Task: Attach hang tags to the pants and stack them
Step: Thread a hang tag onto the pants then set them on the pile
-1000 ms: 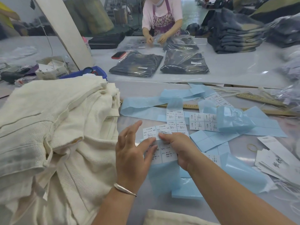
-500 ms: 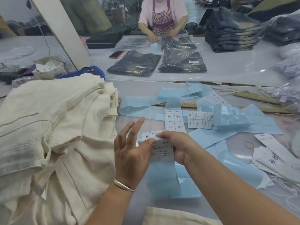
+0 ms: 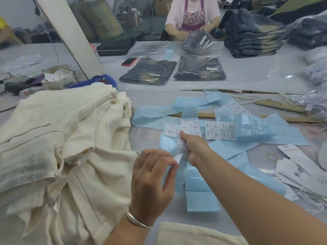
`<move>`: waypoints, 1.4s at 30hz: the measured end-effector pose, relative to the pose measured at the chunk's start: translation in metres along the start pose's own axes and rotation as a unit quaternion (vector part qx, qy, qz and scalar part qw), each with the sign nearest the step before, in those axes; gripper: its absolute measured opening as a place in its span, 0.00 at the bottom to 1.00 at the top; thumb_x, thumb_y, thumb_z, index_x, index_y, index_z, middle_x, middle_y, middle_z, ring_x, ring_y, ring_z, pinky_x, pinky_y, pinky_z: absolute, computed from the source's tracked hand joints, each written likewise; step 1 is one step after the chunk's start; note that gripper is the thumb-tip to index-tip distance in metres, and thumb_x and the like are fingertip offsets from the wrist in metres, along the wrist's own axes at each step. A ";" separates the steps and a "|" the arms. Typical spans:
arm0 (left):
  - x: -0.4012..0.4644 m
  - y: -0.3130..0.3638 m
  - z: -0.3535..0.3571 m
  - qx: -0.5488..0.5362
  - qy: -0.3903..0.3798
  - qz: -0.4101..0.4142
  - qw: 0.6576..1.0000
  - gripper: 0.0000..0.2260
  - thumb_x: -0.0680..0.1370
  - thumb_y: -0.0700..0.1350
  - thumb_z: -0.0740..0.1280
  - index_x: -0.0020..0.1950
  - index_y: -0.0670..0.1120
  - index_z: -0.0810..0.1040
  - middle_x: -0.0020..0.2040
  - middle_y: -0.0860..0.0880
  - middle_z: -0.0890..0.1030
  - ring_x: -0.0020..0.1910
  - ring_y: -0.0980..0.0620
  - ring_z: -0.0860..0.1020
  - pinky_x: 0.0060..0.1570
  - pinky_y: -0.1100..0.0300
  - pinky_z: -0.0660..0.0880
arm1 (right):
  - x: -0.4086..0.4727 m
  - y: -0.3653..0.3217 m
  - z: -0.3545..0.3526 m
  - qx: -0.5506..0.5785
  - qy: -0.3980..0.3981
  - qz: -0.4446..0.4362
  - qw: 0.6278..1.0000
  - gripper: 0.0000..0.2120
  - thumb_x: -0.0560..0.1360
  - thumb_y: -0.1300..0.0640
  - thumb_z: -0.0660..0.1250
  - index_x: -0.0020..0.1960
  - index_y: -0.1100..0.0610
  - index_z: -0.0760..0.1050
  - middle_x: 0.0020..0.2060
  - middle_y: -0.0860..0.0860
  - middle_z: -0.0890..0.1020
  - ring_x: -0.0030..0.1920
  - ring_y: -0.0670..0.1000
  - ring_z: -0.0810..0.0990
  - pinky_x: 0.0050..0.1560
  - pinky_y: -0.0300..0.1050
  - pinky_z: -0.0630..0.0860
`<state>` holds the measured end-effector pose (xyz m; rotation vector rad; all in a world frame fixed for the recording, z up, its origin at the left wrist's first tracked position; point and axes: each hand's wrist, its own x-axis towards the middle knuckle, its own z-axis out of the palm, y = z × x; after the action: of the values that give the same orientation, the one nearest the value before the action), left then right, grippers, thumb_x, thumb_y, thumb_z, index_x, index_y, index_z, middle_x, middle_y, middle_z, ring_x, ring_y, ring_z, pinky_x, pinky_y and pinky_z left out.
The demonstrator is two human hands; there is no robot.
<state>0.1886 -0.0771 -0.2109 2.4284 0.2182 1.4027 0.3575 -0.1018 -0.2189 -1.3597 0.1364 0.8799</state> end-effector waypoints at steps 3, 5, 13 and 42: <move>0.001 0.013 -0.007 -0.025 0.010 -0.030 0.999 0.03 0.75 0.39 0.69 0.43 0.44 0.77 0.41 0.51 0.79 0.42 0.49 0.76 0.46 0.54 0.73 | 0.003 -0.003 0.002 -0.085 -0.032 -0.005 0.996 0.14 0.79 0.49 0.65 0.53 0.60 0.75 0.47 0.54 0.82 0.45 0.55 0.81 0.51 0.54 0.80; 0.001 0.022 -0.012 -0.050 0.011 -0.099 0.994 0.02 0.75 0.40 0.70 0.42 0.45 0.78 0.41 0.54 0.79 0.43 0.52 0.76 0.46 0.57 0.74 | -0.008 -0.007 -0.005 -0.279 -0.033 -0.011 0.960 0.19 0.77 0.41 0.64 0.49 0.58 0.70 0.41 0.52 0.77 0.40 0.52 0.77 0.38 0.47 0.77; 0.002 0.092 -0.008 -0.358 -0.126 -0.413 0.828 0.15 0.74 0.32 0.70 0.40 0.54 0.79 0.38 0.54 0.81 0.41 0.53 0.79 0.43 0.58 0.76 | -0.149 -0.017 -0.115 -0.288 -0.173 -0.200 0.920 0.11 0.77 0.50 0.67 0.48 0.58 0.80 0.40 0.50 0.84 0.40 0.46 0.81 0.42 0.39 0.74; -0.081 0.338 0.117 -0.428 -0.109 -0.641 0.628 0.10 0.66 0.42 0.73 0.42 0.45 0.75 0.41 0.46 0.83 0.35 0.55 0.77 0.38 0.58 0.67 | -0.153 0.003 -0.457 -0.472 0.193 -0.241 0.826 0.11 0.73 0.61 0.66 0.54 0.53 0.79 0.48 0.46 0.81 0.51 0.51 0.79 0.46 0.43 0.70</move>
<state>0.2381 -0.4409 -0.2113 1.0103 0.7865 0.3103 0.4307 -0.5769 -0.2520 -2.3579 -0.3837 0.1816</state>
